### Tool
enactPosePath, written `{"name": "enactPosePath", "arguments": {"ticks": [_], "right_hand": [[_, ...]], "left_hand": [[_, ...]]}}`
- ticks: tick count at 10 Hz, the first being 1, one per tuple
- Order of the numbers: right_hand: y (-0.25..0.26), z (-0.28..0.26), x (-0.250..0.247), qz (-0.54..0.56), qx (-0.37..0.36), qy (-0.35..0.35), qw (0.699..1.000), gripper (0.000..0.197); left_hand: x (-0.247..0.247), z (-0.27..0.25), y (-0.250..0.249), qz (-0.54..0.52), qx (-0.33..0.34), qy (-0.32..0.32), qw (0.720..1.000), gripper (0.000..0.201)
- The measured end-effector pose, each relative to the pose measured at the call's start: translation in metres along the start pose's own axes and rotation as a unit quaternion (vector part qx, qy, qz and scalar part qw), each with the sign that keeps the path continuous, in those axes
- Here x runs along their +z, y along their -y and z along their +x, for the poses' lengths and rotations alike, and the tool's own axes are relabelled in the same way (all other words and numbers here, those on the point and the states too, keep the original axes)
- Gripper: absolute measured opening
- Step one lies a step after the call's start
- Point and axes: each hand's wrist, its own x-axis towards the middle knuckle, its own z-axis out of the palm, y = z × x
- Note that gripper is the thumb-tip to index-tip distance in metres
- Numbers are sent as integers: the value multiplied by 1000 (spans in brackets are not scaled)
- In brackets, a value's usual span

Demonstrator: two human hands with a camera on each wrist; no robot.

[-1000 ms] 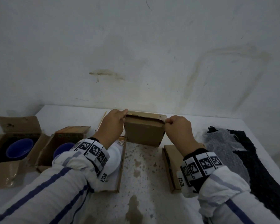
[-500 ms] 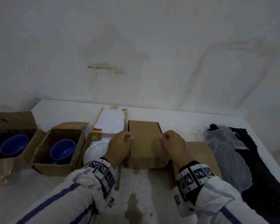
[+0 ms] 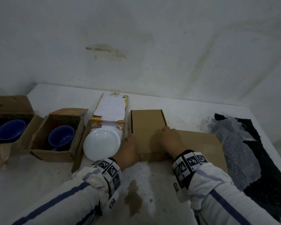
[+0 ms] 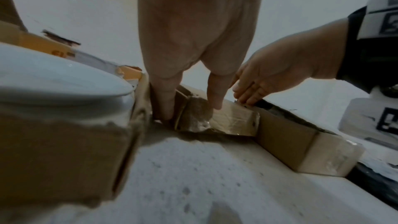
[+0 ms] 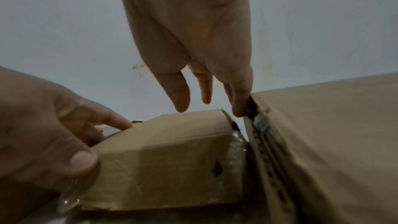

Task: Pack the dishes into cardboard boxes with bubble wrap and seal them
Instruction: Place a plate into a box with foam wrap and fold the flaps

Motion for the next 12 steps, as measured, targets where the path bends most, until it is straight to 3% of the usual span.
{"name": "enactPosePath", "arguments": {"ticks": [1,2,3,4,5,6,7,8,9,10,11,12], "right_hand": [[11,-4,2,-3,27,31,999,45],[14,-7,6,-21,47,62,997,52],[13,-8,6,-25,39,72,996,56],[9,-10,3,-3,18,62,998,46],[7,-14,-4,41,-2,54,998,21],[11,-16,-19,93,-17,30,995,15],[18,-17,-40,121,-23,16,992,12],[22,-18,-59,173,-15,22,985,4],[20,-24,-71,297,4,53,953,3],[14,-32,-78,435,6,92,896,9],[8,-35,-79,488,-32,117,864,13],[1,-33,-74,501,-71,120,854,19]], "left_hand": [[7,1,-1,87,-83,-7,993,89],[8,2,-1,92,-81,-10,992,90],[4,4,5,102,-54,-3,993,72],[4,2,5,115,-22,-16,993,48],[1,-10,-11,78,24,-32,996,22],[-3,-8,-18,55,-8,-38,998,34],[-19,-1,-30,23,-73,-106,991,52],[-42,6,-46,-71,-65,-130,987,46],[-67,11,-69,-147,-56,-157,975,39],[-94,13,-92,-191,-42,-142,970,29],[-109,16,-101,-212,-50,-128,968,16],[-111,18,-101,-254,-55,-127,957,21]]}}
